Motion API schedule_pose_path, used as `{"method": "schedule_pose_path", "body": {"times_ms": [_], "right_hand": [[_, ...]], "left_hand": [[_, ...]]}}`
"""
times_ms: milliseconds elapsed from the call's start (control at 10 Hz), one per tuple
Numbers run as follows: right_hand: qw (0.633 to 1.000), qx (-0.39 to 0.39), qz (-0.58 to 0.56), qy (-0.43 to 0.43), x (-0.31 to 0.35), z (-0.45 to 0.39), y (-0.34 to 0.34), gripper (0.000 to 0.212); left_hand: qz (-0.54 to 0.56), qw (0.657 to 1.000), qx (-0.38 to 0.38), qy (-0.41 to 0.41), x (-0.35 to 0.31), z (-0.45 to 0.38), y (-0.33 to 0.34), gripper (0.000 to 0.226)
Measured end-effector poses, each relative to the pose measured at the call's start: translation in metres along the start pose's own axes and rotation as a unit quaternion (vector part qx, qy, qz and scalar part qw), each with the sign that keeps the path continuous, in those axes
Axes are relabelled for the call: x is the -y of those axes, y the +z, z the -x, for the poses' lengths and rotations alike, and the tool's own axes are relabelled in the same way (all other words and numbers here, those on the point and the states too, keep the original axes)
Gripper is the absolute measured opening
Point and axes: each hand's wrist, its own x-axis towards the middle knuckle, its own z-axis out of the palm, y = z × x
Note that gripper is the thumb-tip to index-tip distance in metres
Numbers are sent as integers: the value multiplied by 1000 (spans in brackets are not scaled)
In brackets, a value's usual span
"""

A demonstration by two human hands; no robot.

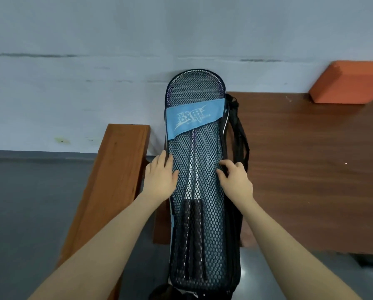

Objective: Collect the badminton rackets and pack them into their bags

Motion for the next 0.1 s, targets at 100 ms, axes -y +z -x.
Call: {"method": "schedule_pose_path", "body": {"times_ms": [100], "right_hand": [[1000, 4, 14, -11, 1, 2, -12, 32]], "left_hand": [[27, 1000, -12, -8, -3, 12, -9, 51]]}}
